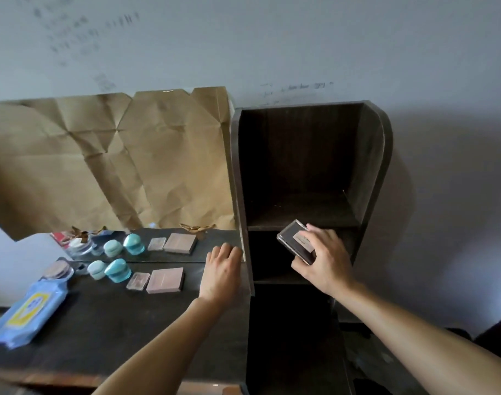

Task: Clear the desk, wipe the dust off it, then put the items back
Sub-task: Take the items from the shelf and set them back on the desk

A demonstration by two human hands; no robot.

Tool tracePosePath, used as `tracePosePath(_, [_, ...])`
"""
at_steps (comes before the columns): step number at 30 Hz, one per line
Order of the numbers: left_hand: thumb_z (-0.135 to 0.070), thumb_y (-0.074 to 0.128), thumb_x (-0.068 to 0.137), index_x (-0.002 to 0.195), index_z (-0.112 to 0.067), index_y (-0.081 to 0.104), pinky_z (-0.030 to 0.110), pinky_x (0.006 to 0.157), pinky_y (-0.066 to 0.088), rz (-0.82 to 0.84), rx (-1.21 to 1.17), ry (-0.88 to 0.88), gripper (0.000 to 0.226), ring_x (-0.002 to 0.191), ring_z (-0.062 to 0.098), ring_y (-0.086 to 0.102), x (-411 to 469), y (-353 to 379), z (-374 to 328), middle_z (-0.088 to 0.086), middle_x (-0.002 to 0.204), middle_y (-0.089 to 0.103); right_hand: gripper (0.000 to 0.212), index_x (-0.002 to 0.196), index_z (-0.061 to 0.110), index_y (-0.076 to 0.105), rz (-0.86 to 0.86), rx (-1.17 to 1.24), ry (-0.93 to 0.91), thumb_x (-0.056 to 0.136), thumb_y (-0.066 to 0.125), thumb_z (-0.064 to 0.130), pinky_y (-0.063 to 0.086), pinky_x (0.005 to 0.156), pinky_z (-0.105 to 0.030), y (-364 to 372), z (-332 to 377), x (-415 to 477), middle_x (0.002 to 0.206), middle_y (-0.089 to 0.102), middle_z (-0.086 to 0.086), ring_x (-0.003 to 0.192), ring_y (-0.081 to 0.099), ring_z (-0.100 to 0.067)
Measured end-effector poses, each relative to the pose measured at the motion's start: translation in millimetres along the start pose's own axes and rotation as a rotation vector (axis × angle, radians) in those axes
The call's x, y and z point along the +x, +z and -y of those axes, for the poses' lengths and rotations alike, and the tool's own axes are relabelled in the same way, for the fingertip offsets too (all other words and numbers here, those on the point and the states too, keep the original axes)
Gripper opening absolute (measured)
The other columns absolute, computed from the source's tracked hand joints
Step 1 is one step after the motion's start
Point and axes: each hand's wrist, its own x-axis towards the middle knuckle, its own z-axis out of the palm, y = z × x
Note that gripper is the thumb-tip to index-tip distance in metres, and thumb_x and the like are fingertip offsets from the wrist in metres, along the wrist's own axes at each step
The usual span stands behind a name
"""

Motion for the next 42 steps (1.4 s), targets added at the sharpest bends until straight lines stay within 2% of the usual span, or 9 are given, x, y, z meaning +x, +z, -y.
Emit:
tracePosePath(5, [-0.015, 0.053, 0.091, 0.085, -0.008, 0.057, 0.041, 0.059, 0.043, 0.086, -0.063, -0.179, 0.01, 0.073, 0.036, 0.058, -61, -25, 66, 0.012, 0.084, 0.059, 0.053, 0.105, 0.014, 0.067, 0.095, 0.052, -0.014, 0.061, 0.057, 0.041, 0.05, 0.083, -0.037, 39, 63, -29, 0.117, 0.064, -0.005, 0.099, 0.058, -0.028])
tracePosePath(9, [-0.029, 0.041, 0.098, 0.091, -0.012, 0.054, 0.039, 0.064, 0.04, 0.16, -0.017, -0.326, 0.023, 0.088, 0.037, 0.061, -116, -54, 109, 0.008, 0.096, 0.064, 0.057, 0.104, 0.016, 0.068, 0.233, 0.065, 0.056, 0.058, 0.055, 0.046, 0.047, 0.085, -0.034, 86, 117, -56, 0.112, 0.066, -0.001, 0.098, 0.059, -0.025])
tracePosePath(14, [-0.033, 0.038, 0.096, 0.087, -0.019, 0.056, 0.033, 0.066, 0.042, 0.258, 0.011, -0.371, 0.024, 0.085, 0.026, 0.062, -178, -75, 166, -0.001, 0.093, 0.06, 0.059, 0.114, 0.017, 0.064, 0.4, 0.028, 0.109, 0.062, 0.061, 0.044, 0.041, 0.091, -0.03, 138, 174, -83, 0.118, 0.063, 0.003, 0.107, 0.053, -0.021])
tracePosePath(20, [-0.027, 0.046, 0.088, 0.089, -0.018, 0.061, 0.031, 0.068, 0.041, 0.411, -0.016, -0.53, 0.018, 0.09, 0.027, 0.06, -217, -78, 235, 0.0, 0.098, 0.056, 0.064, 0.113, 0.018, 0.064, 0.486, -0.005, 0.048, 0.06, 0.051, 0.051, 0.047, 0.086, -0.034, 193, 225, -91, 0.115, 0.064, 0.004, 0.101, 0.055, -0.023])
tracePosePath(25, [-0.021, 0.054, 0.08, 0.082, -0.015, 0.061, 0.027, 0.067, 0.038, 0.49, -0.119, -0.629, 0.01, 0.089, 0.024, 0.059, -227, -72, 296, -0.002, 0.089, 0.05, 0.058, 0.118, 0.018, 0.06, 0.58, -0.001, -0.012, 0.066, 0.062, 0.044, 0.047, 0.086, -0.033, 248, 258, -73, 0.121, 0.06, 0.003, 0.104, 0.053, -0.023])
tracePosePath(28, [-0.017, 0.055, 0.078, 0.075, -0.017, 0.055, 0.025, 0.07, 0.038, 0.544, -0.149, -0.637, 0.003, 0.087, 0.025, 0.057, -219, -64, 334, -0.002, 0.085, 0.045, 0.056, 0.118, 0.02, 0.059, 0.632, 0.005, -0.026, 0.068, 0.063, 0.045, 0.044, 0.087, -0.031, 289, 276, -55, 0.123, 0.058, 0.005, 0.106, 0.051, -0.021])
tracePosePath(33, [-0.01, 0.046, 0.08, 0.065, -0.022, 0.038, 0.029, 0.071, 0.04, 0.632, -0.123, -0.669, 0.021, 0.081, 0.025, 0.051, -193, -50, 401, -0.007, 0.078, 0.032, 0.054, 0.121, 0.021, 0.056, 0.711, 0.039, 0.001, 0.072, 0.064, 0.043, 0.039, 0.091, -0.028, 362, 307, -12, 0.125, 0.056, 0.004, 0.113, 0.048, -0.018])
tracePosePath(37, [-0.007, 0.044, 0.081, 0.075, -0.016, 0.046, 0.033, 0.071, 0.04, 0.705, -0.08, -0.653, 0.011, 0.081, 0.025, 0.049, -168, -40, 450, 0.001, 0.093, 0.034, 0.054, 0.121, 0.021, 0.057, 0.769, 0.086, 0.03, 0.072, 0.064, 0.042, 0.042, 0.089, -0.029, 412, 330, 18, 0.125, 0.056, 0.002, 0.111, 0.048, -0.02])
tracePosePath(42, [-0.006, 0.047, 0.082, 0.079, -0.016, 0.044, 0.036, 0.067, 0.041, 0.665, -0.057, -0.682, 0.01, 0.084, 0.026, 0.052, -146, -29, 492, 0.002, 0.094, 0.042, 0.05, 0.115, 0.018, 0.058, 0.798, 0.1, 0.112, 0.072, 0.065, 0.043, 0.045, 0.086, -0.032, 452, 353, 41, 0.119, 0.056, -0.001, 0.113, 0.049, -0.02])
